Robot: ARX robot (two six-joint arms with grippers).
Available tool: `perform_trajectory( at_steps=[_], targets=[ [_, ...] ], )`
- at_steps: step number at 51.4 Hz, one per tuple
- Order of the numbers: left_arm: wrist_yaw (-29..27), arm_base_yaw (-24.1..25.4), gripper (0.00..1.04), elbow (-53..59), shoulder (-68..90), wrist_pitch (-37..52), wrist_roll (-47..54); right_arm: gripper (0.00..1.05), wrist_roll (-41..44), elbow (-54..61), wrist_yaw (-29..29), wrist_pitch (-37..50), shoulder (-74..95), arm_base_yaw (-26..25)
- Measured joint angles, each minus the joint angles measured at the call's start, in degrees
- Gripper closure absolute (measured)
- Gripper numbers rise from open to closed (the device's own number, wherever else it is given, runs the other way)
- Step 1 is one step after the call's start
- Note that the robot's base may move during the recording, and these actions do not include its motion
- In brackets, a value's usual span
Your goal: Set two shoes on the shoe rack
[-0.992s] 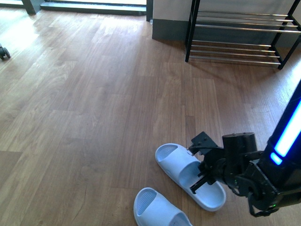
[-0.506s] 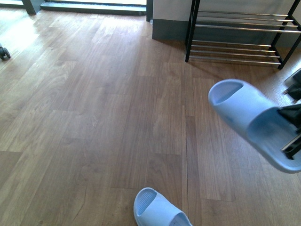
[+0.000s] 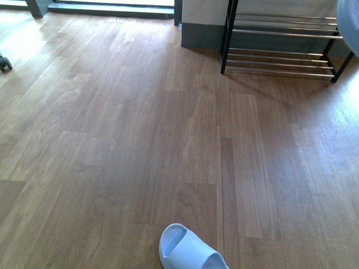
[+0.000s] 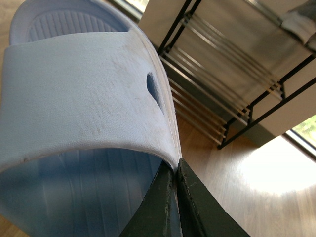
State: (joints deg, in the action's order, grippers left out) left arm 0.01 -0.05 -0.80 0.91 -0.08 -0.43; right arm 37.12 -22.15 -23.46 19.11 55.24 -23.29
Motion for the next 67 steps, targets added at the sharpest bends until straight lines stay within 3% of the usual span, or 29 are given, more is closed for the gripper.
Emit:
perform_trajectory(
  at_steps=[10,67],
  targets=[
    [0.0,0.0,0.09,0.0,0.0,0.0,0.0,1.03,-6.29,7.13,2.49,-3.76,-14.47,2.69],
    [0.02,0.0,0.09,0.0,0.0,0.0,0.0,1.03,-7.85,7.15,2.91,-3.76,-14.88,2.97]
  ],
)
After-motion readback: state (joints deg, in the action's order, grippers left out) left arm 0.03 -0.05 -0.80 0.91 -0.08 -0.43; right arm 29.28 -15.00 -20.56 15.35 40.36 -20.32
